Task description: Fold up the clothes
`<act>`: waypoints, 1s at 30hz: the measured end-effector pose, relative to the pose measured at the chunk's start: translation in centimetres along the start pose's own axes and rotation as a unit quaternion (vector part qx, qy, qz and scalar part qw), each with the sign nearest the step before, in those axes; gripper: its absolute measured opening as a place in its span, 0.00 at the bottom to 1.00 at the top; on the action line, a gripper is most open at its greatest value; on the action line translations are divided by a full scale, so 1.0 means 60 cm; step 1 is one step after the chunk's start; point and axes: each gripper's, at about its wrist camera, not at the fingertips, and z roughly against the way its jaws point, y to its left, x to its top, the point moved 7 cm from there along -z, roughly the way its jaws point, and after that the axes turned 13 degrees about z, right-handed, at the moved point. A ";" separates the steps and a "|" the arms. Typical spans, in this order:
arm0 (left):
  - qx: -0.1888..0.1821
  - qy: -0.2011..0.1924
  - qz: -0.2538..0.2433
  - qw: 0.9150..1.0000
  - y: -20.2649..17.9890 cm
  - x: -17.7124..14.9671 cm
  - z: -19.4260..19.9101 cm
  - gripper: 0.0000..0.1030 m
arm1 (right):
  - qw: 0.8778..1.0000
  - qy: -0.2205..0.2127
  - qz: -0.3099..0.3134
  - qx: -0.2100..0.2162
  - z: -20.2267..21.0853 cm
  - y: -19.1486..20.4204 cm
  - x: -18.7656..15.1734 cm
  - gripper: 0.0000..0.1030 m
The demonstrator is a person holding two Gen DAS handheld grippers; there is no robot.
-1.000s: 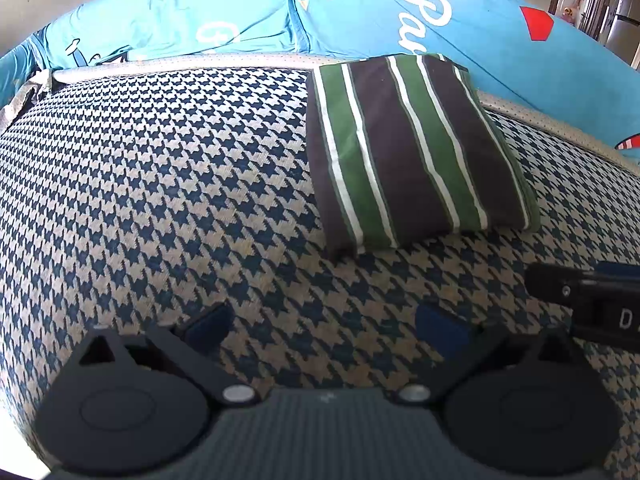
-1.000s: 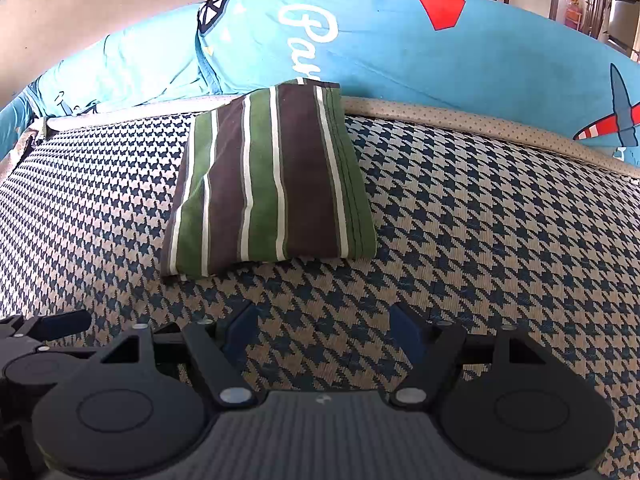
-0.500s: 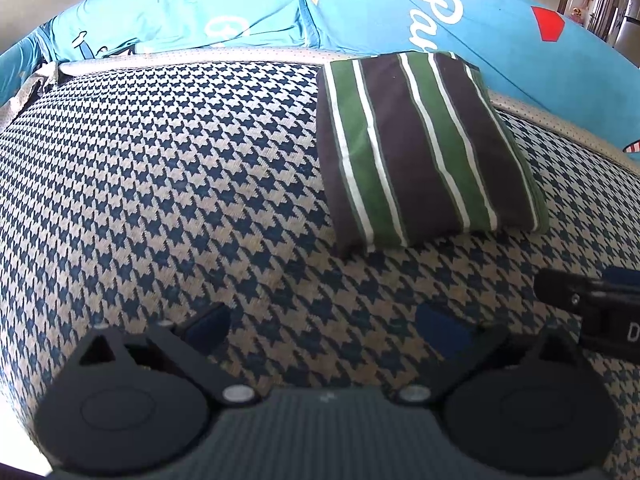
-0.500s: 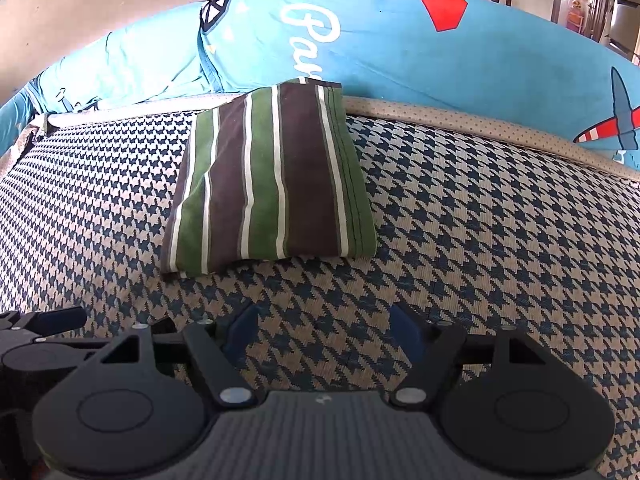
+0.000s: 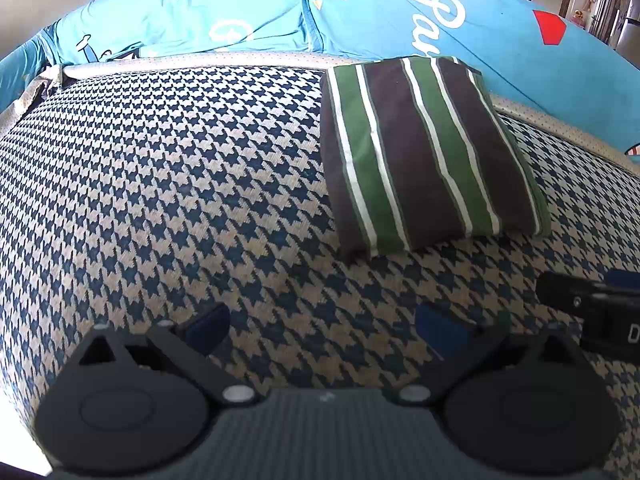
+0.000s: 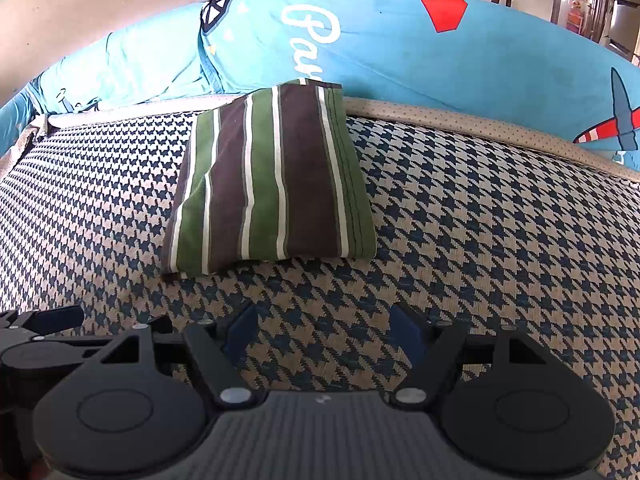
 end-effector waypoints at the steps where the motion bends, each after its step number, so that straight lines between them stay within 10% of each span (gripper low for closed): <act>1: 0.000 0.000 0.000 1.000 0.000 0.000 -0.001 1.00 | 1.000 0.000 0.000 0.000 0.000 0.000 0.000 0.71; 30: 0.000 -0.001 -0.005 1.000 0.008 0.028 -0.038 1.00 | 1.000 0.000 0.003 0.002 0.000 0.002 0.000 0.71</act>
